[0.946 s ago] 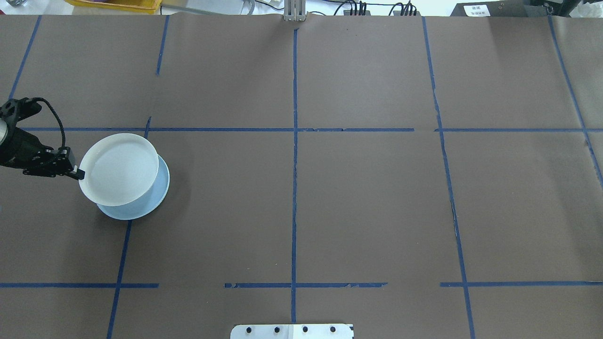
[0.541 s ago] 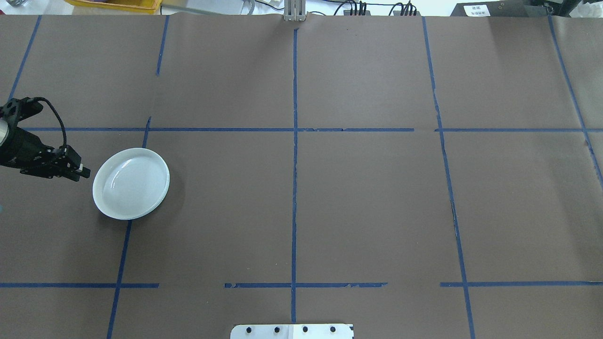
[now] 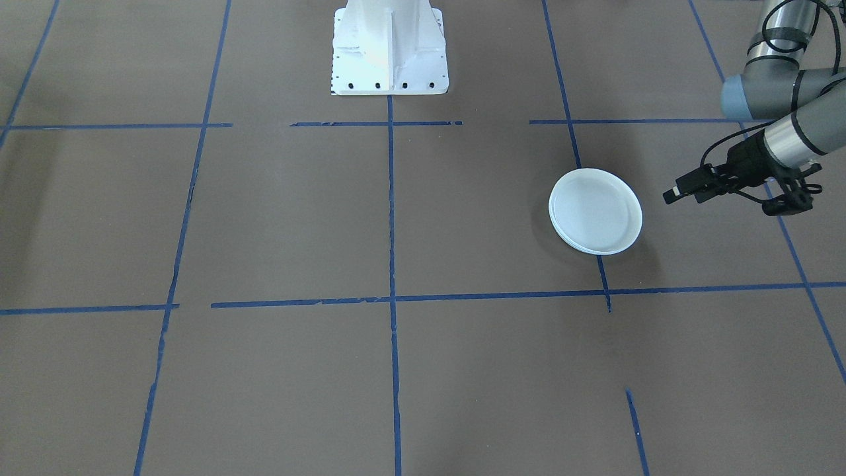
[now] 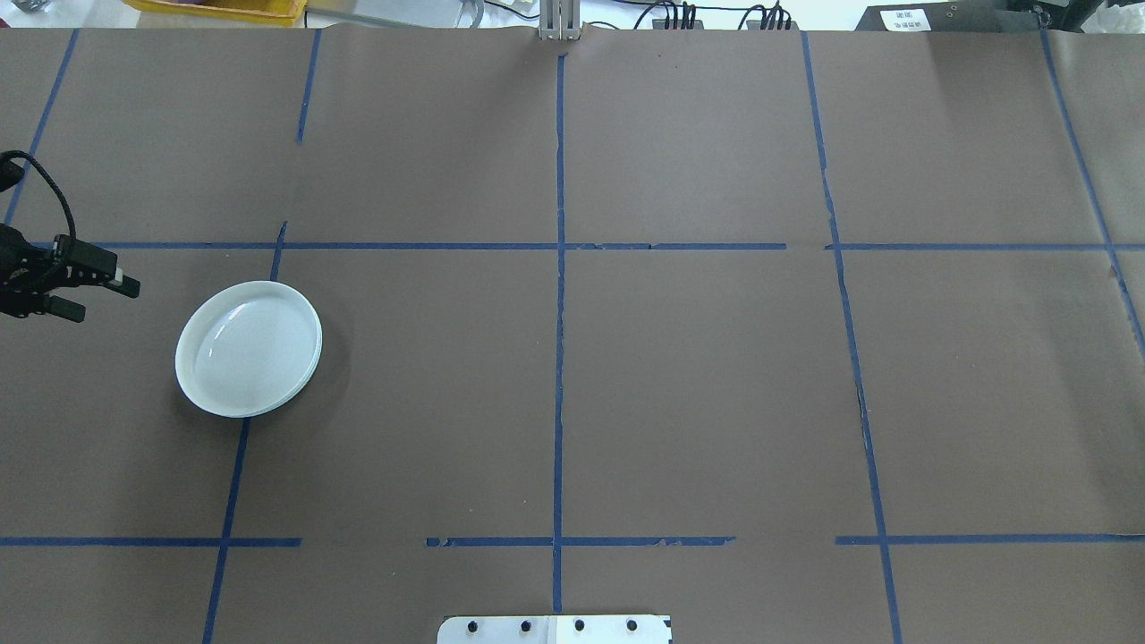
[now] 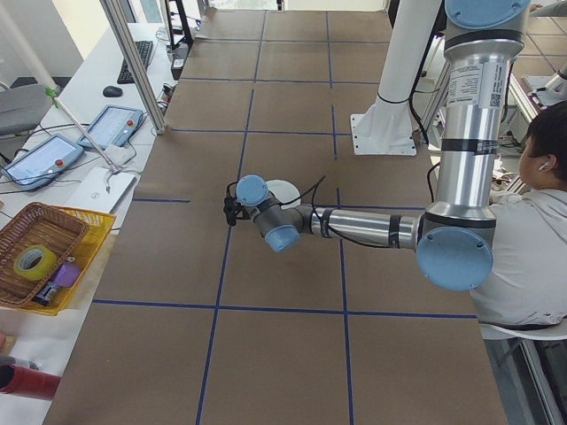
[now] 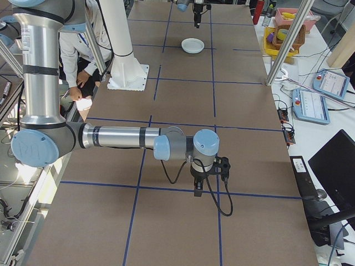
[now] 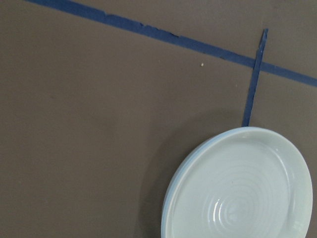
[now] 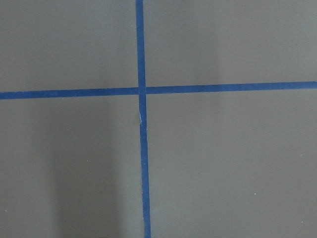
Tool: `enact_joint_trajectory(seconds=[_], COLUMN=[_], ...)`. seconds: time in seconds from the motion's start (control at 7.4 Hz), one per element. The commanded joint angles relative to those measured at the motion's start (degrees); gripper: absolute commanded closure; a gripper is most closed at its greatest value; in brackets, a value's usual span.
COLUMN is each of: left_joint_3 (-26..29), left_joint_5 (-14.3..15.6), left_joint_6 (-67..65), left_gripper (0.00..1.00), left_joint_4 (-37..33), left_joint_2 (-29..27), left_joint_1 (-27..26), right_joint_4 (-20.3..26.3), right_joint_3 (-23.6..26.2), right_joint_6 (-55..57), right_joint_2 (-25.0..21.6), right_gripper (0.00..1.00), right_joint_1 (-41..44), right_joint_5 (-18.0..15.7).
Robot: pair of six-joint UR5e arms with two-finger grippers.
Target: Stack plate in center
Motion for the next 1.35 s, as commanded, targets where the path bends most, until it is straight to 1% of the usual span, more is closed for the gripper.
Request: enact_joint_trajectory(seconds=[0.0, 0.14, 0.27, 0.41, 0.54, 0.68, 0.81, 0.95, 1.22], left_joint_3=[0.7, 0.18, 0.0, -0.26, -0.35, -0.7, -0.96, -0.79, -2.63], left_joint_5=[0.54, 0.8, 4.37, 8.33, 10.98, 11.44, 11.44, 10.92, 10.65], left_joint_6=[10.79, 23.85, 35.12, 46.11, 56.22, 63.81, 66.15, 66.08, 66.34], left_gripper=[0.0, 0.0, 0.0, 0.0, 0.0, 0.0, 0.0, 0.0, 0.0], left_joint_4=[2.1, 10.82, 19.44, 28.14, 35.01, 40.65, 41.75, 43.33, 42.47], left_joint_2=[1.7, 2.32, 2.24, 2.07, 1.81, 1.54, 1.54, 1.19, 1.71], left_joint_1=[-5.17, -9.2, -12.11, -16.58, -20.89, -24.24, -26.01, -26.2, -26.29], right_joint_4=[0.0, 0.0, 0.0, 0.0, 0.0, 0.0, 0.0, 0.0, 0.0], right_joint_3=[0.0, 0.0, 0.0, 0.0, 0.0, 0.0, 0.0, 0.0, 0.0], right_joint_6=[0.01, 0.01, 0.01, 0.01, 0.01, 0.01, 0.01, -0.08, 0.01], right_joint_2=[0.0, 0.0, 0.0, 0.0, 0.0, 0.0, 0.0, 0.0, 0.0], right_gripper=[0.0, 0.0, 0.0, 0.0, 0.0, 0.0, 0.0, 0.0, 0.0], right_joint_1=[0.0, 0.0, 0.0, 0.0, 0.0, 0.09, 0.0, 0.0, 0.0], right_joint_5=[0.05, -0.04, 0.05, 0.05, 0.05, -0.04, -0.04, 0.05, 0.05])
